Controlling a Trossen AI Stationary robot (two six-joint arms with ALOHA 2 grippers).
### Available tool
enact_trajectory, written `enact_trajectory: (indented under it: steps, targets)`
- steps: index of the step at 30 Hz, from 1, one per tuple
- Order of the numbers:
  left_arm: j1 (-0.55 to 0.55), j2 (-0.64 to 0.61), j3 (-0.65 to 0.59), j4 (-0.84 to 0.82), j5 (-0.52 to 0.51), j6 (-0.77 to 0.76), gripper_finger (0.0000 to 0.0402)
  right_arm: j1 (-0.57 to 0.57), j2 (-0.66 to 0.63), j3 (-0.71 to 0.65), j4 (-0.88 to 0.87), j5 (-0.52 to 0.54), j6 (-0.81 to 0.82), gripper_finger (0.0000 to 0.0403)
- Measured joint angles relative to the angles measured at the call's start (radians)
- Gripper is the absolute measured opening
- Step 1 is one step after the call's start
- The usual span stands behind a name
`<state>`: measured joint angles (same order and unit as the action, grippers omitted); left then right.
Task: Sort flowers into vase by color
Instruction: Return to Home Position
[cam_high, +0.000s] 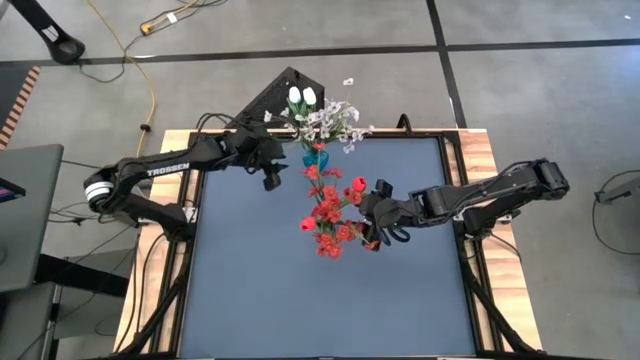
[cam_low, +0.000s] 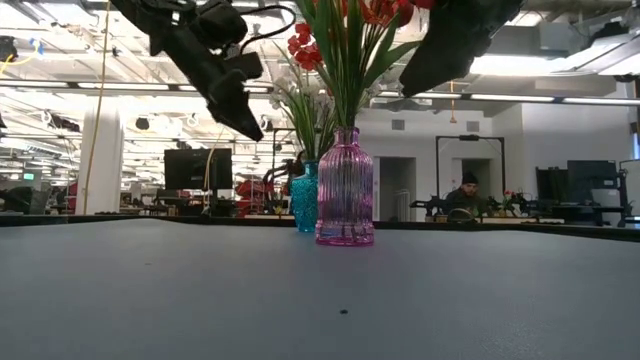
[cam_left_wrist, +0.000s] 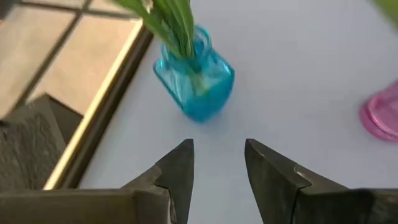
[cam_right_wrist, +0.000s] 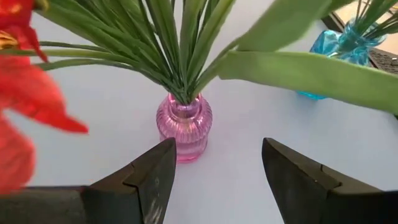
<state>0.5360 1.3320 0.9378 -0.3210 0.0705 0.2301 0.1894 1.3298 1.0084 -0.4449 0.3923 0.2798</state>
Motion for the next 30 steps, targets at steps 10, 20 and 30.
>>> enact_trajectory:
  steps: [10,20,30]
  targets:
    - [-0.064,-0.143,0.0,-0.22,-0.011,-0.14,0.0132,0.0,-0.129,0.0,-0.129,0.0,0.001,0.0265]
    - [-0.281,-0.33,-0.082,-0.248,-0.168,-0.326,0.0113,-0.003,-0.265,0.0,-0.318,-0.002,0.0,0.0265]
    - [-0.51,-0.485,-0.37,0.134,-0.268,-0.435,0.0093,-0.004,-0.443,-0.055,-0.38,-0.004,-0.047,0.0265]
